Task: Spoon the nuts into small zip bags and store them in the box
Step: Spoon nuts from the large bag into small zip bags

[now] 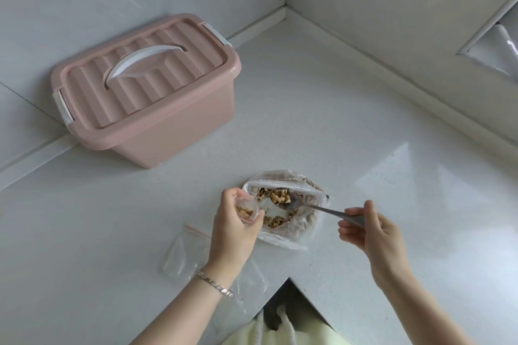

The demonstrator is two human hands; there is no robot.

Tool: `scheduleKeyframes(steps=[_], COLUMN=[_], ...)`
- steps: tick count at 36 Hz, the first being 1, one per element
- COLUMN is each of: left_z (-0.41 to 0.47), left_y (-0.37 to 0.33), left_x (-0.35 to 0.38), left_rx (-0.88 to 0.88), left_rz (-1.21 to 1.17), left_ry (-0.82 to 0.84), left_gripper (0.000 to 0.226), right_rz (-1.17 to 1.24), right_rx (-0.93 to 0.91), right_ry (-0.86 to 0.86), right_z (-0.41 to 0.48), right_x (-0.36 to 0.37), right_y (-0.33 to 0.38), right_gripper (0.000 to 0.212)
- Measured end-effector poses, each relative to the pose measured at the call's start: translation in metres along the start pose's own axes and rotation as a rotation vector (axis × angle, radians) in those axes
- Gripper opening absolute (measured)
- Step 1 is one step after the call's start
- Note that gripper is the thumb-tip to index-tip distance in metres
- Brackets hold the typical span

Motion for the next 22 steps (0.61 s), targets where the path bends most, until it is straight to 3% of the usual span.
scheduleKeyframes(steps=[8,18,22], left_z=[0.004,0.006,0.003], left_y=[-0.003,-0.008,-0.011], left_x=[0.015,0.011,0.001], left_rx=[-0.030,0.026,0.043], left_rz=[-0.009,-0.020,-0.051], left_ry=[0.031,-0.021,-0.063], left_gripper=[0.040,0.039,0.034], right_rz=[-0.052,-0.520,-0.409], right_rx=[-0.290,-0.910,-0.860], right_ry=[0.092,0.174,0.085], right_z=[-0.043,-0.092,-0.081], right_x=[0.029,0.063,0.049], right_y=[0.070,0.109,0.112], right_gripper=[0.042,0.037,0.032])
Point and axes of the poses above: each hand's wrist, its own z-axis towards the middle knuckle, its own x-axis out of the palm, y = z × x, the point moved 10 cm from there along z, towards the middle knuckle
